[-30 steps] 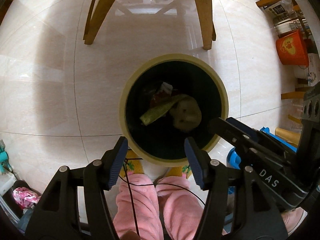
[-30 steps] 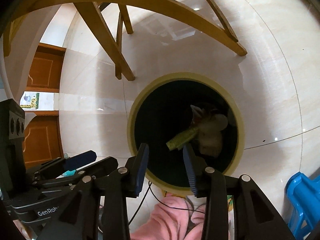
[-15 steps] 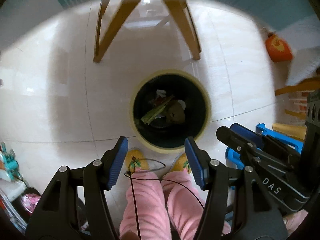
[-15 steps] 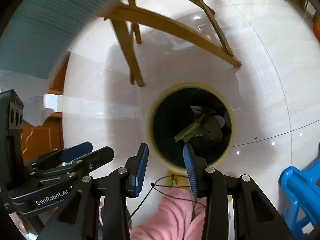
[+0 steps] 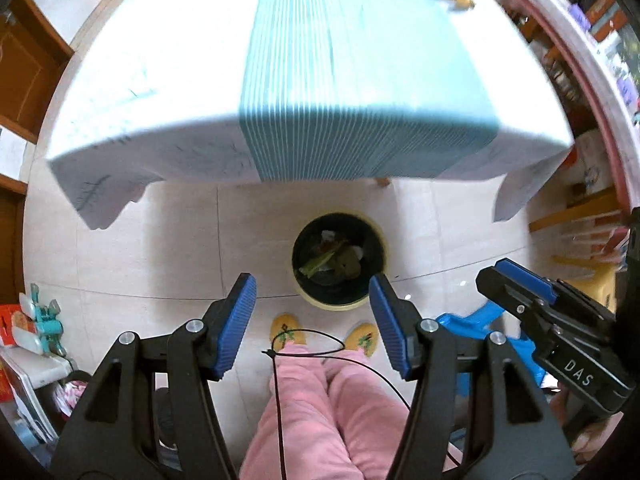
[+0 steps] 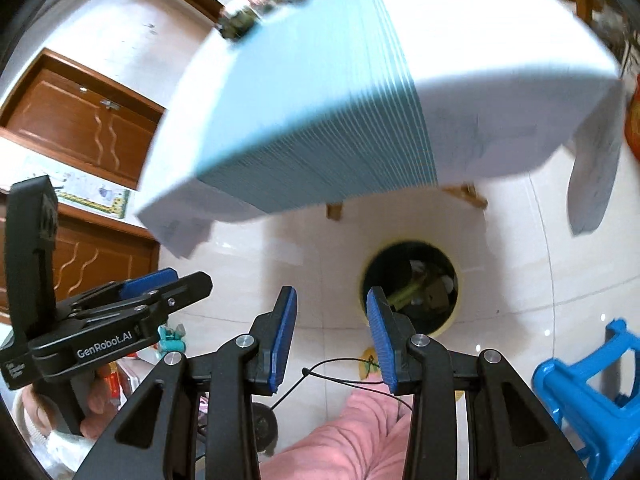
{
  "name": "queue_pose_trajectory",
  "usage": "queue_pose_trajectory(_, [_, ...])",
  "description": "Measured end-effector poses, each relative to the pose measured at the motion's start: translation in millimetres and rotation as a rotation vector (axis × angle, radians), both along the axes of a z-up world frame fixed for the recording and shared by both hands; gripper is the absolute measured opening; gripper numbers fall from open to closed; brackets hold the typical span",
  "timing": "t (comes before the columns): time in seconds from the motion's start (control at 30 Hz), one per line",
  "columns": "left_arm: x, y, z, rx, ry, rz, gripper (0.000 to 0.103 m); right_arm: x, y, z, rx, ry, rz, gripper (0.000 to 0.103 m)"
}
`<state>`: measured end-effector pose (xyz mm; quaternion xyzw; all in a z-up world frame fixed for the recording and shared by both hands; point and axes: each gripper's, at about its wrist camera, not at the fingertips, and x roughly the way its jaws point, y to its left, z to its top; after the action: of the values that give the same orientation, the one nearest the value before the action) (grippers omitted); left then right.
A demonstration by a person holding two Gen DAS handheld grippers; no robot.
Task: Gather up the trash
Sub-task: 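Move both tools back toward the table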
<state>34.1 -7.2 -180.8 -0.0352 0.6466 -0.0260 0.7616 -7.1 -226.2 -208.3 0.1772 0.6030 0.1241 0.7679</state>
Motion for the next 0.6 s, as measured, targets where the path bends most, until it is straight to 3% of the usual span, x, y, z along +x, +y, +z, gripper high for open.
queue_pose_trajectory(0.13, [0, 1, 52, -0.046, -0.05, 0.022, 0.056, 6, 1, 63, -0.002, -0.062, 0.029, 0.037])
queue_pose_trajectory(0.3, [5, -1, 120, -0.034, -0.152, 0.02, 0.056, 20, 3, 132, 0.014, -0.151, 0.068, 0.037])
queue_pose_trajectory(0.6, [51, 24, 211, -0.019, -0.287, 0.066, 0.056, 61, 15, 215, 0.004, -0.277, 0.107, 0.037])
